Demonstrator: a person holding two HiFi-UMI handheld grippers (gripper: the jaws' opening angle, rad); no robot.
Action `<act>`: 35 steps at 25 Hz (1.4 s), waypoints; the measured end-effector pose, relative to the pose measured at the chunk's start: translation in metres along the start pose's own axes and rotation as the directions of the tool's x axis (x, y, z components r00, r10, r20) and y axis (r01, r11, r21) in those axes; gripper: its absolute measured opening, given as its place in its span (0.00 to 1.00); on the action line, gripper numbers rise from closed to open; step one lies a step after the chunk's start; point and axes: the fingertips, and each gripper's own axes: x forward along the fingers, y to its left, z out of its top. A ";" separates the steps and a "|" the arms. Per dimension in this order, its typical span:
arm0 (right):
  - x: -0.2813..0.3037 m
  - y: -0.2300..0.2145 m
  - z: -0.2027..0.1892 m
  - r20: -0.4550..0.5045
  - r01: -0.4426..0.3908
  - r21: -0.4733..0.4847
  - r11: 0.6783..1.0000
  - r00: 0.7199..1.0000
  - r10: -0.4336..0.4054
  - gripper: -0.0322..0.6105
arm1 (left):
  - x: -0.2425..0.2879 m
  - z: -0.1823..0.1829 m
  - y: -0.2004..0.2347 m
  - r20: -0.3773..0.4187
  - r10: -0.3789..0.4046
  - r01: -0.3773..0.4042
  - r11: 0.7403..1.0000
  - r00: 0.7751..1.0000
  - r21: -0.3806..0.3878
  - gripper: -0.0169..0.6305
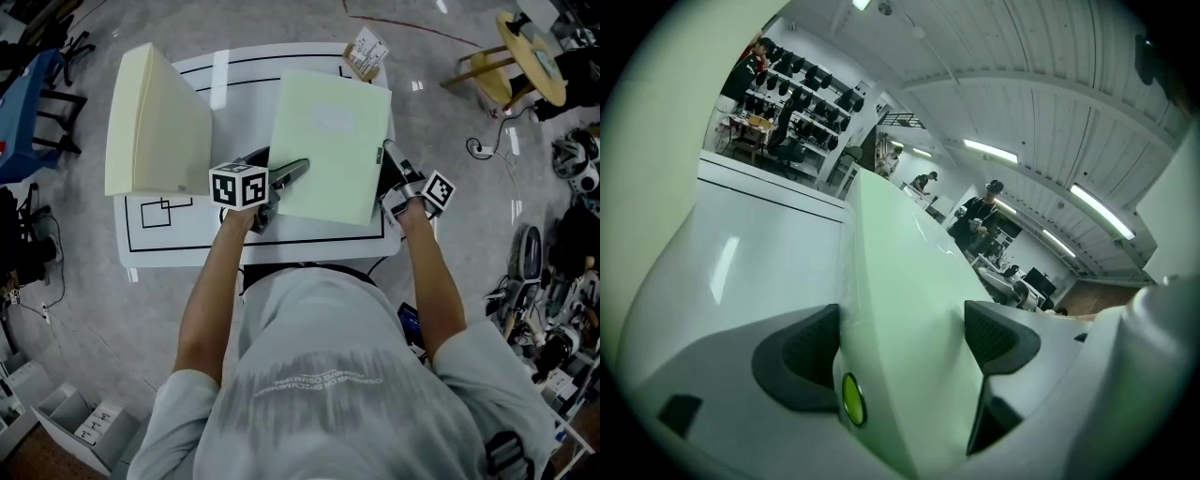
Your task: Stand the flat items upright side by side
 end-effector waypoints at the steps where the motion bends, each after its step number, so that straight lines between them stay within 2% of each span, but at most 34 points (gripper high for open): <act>1: 0.002 0.004 -0.002 -0.017 -0.007 -0.022 1.000 1.000 0.007 0.44 | 0.000 0.000 -0.001 0.002 -0.001 0.001 1.000 1.000 0.003 0.66; 3: 0.007 0.013 -0.007 -0.070 -0.011 -0.114 0.993 0.998 0.003 0.57 | -0.001 -0.003 -0.001 0.000 -0.004 0.004 1.000 1.000 0.020 0.66; 5: 0.013 0.018 -0.014 -0.129 -0.008 -0.198 0.980 0.991 -0.018 0.65 | -0.004 -0.005 0.001 0.005 -0.012 0.012 1.000 1.000 0.020 0.66; 8: 0.016 0.021 -0.019 -0.180 -0.021 -0.213 0.977 0.984 -0.019 0.65 | -0.006 -0.005 0.002 0.026 -0.019 0.019 1.000 0.999 -0.007 0.66; 13: 0.006 0.023 -0.014 -0.161 -0.078 -0.112 0.991 0.985 0.060 0.65 | -0.007 -0.006 -0.003 0.024 -0.026 0.025 0.999 0.999 0.030 0.66; 14: 0.003 0.022 -0.013 -0.150 -0.084 -0.099 0.992 0.986 0.068 0.63 | -0.007 -0.006 -0.004 0.023 -0.030 0.029 0.999 0.999 0.041 0.66; 17: -0.006 0.017 -0.010 -0.114 -0.093 -0.078 0.993 0.990 0.083 0.47 | -0.008 -0.006 -0.008 0.030 -0.057 0.055 0.998 0.998 0.042 0.66; 18: -0.007 0.017 -0.009 -0.107 -0.094 -0.078 0.993 0.991 0.085 0.46 | -0.009 -0.006 -0.009 0.035 -0.065 0.064 0.997 0.997 0.038 0.66; 20: -0.005 0.022 -0.012 -0.117 -0.095 -0.111 0.989 0.990 0.082 0.54 | -0.010 -0.007 -0.010 0.037 -0.075 0.073 0.996 0.997 0.053 0.66; 21: -0.002 0.025 -0.015 -0.139 -0.093 -0.148 0.985 0.988 0.072 0.60 | -0.010 -0.009 -0.010 0.029 -0.078 0.076 0.994 0.997 0.075 0.66; 23: 0.002 0.030 -0.025 -0.215 -0.084 -0.254 0.964 0.976 0.028 0.65 | -0.012 -0.014 -0.011 0.019 -0.088 0.086 0.990 0.996 0.111 0.66; 25: 0.003 0.029 -0.036 -0.309 -0.079 -0.393 0.916 0.950 -0.050 0.65 | -0.016 -0.017 -0.011 0.031 -0.102 0.097 0.988 0.994 0.123 0.66; 26: 0.003 0.028 -0.042 -0.355 -0.088 -0.470 0.878 0.930 -0.097 0.65 | -0.018 -0.019 -0.010 0.038 -0.105 0.099 0.986 0.994 0.132 0.66; 27: 0.002 0.026 -0.048 -0.400 -0.109 -0.551 0.828 0.905 -0.147 0.65 | -0.019 -0.021 -0.009 0.041 -0.105 0.098 0.986 0.994 0.137 0.66; 30: -0.003 0.013 -0.068 -0.475 -0.186 -0.750 0.634 0.819 -0.321 0.65 | -0.020 -0.027 -0.006 0.017 -0.101 0.098 0.988 0.995 0.118 0.67; 31: -0.005 0.012 -0.071 -0.477 -0.201 -0.776 0.598 0.808 -0.346 0.66 | -0.019 -0.028 -0.006 -0.001 -0.100 0.100 0.990 0.995 0.103 0.67; 32: -0.006 0.012 -0.072 -0.471 -0.209 -0.790 0.577 0.809 -0.351 0.66 | -0.018 -0.028 -0.005 -0.017 -0.101 0.102 0.991 0.995 0.083 0.67; 35: -0.005 0.017 -0.075 -0.432 -0.224 -0.832 0.508 0.836 -0.339 0.66 | -0.014 -0.026 0.000 -0.049 -0.091 0.092 0.996 0.995 0.012 0.69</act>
